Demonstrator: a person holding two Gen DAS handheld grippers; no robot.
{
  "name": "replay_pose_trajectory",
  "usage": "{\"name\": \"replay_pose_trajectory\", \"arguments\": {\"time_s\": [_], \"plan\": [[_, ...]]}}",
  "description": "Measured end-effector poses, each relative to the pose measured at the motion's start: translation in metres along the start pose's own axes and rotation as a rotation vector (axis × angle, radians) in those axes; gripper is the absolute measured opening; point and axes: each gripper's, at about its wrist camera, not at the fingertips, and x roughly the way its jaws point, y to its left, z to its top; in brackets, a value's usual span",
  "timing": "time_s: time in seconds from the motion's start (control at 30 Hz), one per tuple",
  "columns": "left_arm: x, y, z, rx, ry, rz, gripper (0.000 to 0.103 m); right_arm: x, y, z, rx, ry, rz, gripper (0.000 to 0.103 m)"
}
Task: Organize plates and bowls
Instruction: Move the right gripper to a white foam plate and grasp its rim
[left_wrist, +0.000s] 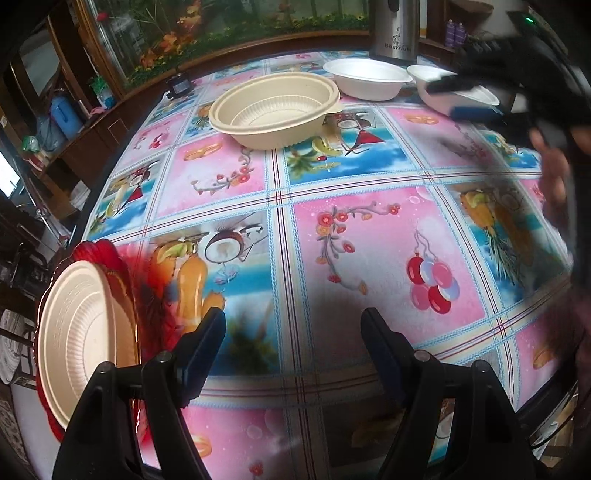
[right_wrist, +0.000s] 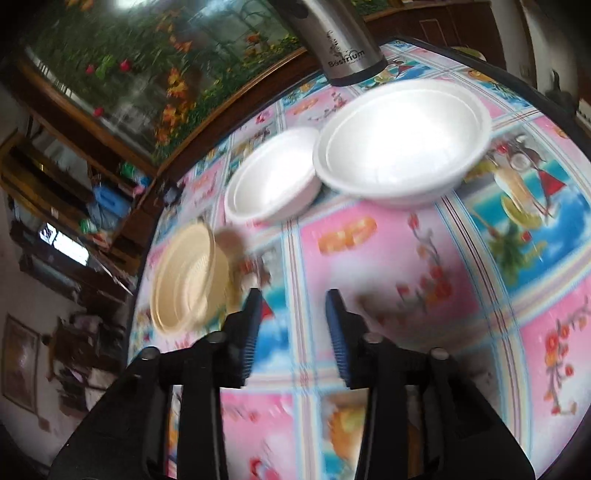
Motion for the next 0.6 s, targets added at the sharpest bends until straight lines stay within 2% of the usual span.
{"name": "replay_pose_trajectory", "arguments": {"time_s": [0.23, 0.43, 0.53, 0.6], "plan": [[0.008, -0.002, 0.001, 0.03, -0.005, -0.05, 0.076, 0.036, -0.006, 0.043, 0.191, 0.036, 0.027, 0.037], [0.015, -0.003, 0.003, 0.04, 0.005, -0.099, 0.076, 0.069, -0.018, 0.063, 0.35, 0.052, -0.015, 0.037], [0.017, 0.001, 0.005, 0.031, 0.017, -0.133, 0.076, 0.079, -0.016, 0.066, 0.358, 0.062, -0.047, 0.037], [0.018, 0.004, 0.008, 0.019, 0.028, -0.152, 0.076, 0.083, -0.014, 0.067, 0.356, 0.054, -0.097, 0.037]]}}
